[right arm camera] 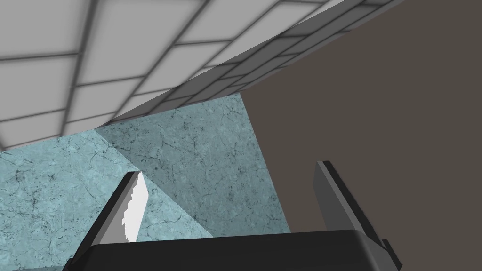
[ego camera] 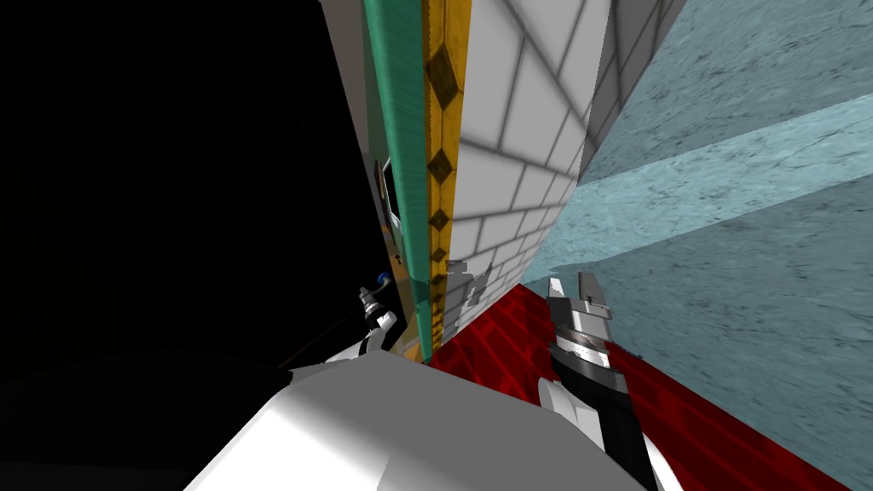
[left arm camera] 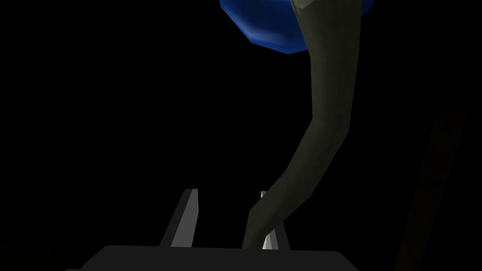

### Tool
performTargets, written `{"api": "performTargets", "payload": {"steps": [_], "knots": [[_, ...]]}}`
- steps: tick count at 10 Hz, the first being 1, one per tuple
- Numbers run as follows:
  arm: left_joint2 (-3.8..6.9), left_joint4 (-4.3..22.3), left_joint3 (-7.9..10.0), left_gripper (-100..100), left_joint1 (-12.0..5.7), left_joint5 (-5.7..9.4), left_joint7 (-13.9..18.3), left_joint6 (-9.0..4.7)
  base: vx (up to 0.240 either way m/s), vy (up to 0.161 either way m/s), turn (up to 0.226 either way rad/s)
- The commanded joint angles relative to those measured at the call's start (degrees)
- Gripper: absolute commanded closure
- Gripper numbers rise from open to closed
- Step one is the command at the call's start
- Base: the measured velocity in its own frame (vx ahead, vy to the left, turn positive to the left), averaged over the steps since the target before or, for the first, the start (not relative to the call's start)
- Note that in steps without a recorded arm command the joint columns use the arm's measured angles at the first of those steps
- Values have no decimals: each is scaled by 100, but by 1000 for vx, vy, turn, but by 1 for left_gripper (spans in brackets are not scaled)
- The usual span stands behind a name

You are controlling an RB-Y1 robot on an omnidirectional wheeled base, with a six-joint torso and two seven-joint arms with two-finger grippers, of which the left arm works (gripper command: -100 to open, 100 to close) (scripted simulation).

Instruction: Push the door open

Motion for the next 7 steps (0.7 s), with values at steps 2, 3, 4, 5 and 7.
{"api": "performTargets", "payload": {"steps": [2,3,4,5,7], "knots": [[56,-99,271,100,-47,123,-155,-188,-11,52,-94],[56,-99,271,100,-47,123,-155,-188,-20,86,-133],[56,-77,271,100,-47,123,-155,-188,5,53,-22],[56,-88,271,100,-47,123,-155,-188,11,12,4],[46,-48,375,100,-95,174,-216,-271,0,4,-41]]}}
